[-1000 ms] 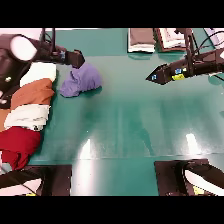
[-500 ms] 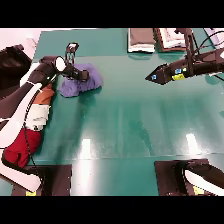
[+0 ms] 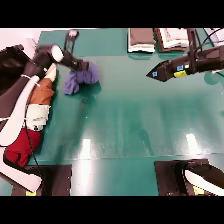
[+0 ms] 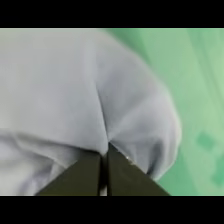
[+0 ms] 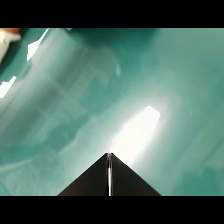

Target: Fold the shirts.

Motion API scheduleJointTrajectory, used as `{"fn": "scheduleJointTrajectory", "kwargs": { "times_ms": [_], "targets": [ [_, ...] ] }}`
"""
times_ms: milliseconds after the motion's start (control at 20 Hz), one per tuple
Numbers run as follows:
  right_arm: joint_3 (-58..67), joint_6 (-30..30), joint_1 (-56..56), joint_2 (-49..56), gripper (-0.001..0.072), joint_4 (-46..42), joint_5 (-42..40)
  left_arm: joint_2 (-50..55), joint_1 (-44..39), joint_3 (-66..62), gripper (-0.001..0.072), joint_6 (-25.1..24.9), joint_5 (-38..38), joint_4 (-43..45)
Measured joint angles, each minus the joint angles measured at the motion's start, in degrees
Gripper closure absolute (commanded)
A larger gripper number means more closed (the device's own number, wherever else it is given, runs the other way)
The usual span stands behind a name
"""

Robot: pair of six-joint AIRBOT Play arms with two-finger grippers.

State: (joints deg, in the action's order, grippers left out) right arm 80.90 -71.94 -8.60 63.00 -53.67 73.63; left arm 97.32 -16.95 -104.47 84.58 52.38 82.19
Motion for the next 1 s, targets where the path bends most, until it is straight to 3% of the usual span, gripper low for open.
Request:
{"fn": "scheduleJointTrajectory", "kwargs": {
  "times_ms": [400, 550, 750, 850, 900, 950, 1000],
  "targets": [
    [15.47, -2.80, 2.84, -0.02, 0.0695, -4.70, -1.07, -18.91, -0.48, -10.08, 0.0683, -4.81, 8.11, -2.89],
    [19.15, -5.57, 5.27, -0.02, 0.0695, -5.60, -1.29, -22.40, -1.81, -6.60, 0.0682, -6.03, 12.44, -8.09],
    [21.16, -7.34, 6.69, -0.02, 0.0694, -6.08, -0.72, -23.85, -9.79, 4.61, 0.0667, -9.03, 14.21, -11.56],
    [21.49, -7.67, 6.97, -0.02, 0.0691, -6.27, -0.35, -24.15, -14.32, 11.10, 0.0123, -11.17, 13.77, -12.37],
    [21.59, -7.87, 7.04, -0.02, 0.0602, -6.27, -0.20, -24.24, -15.91, 13.62, 0.0117, -11.89, 13.68, -12.76],
    [21.66, -7.93, 7.10, -0.02, 0.0408, -6.27, 0.02, -24.30, -16.92, 15.61, 0.0118, -12.13, 13.66, -12.63],
    [21.70, -7.93, 7.21, -0.02, 0.0320, -6.34, 0.31, -24.50, -17.16, 16.92, 0.0118, -12.11, 13.60, -11.91]
  ]
}}
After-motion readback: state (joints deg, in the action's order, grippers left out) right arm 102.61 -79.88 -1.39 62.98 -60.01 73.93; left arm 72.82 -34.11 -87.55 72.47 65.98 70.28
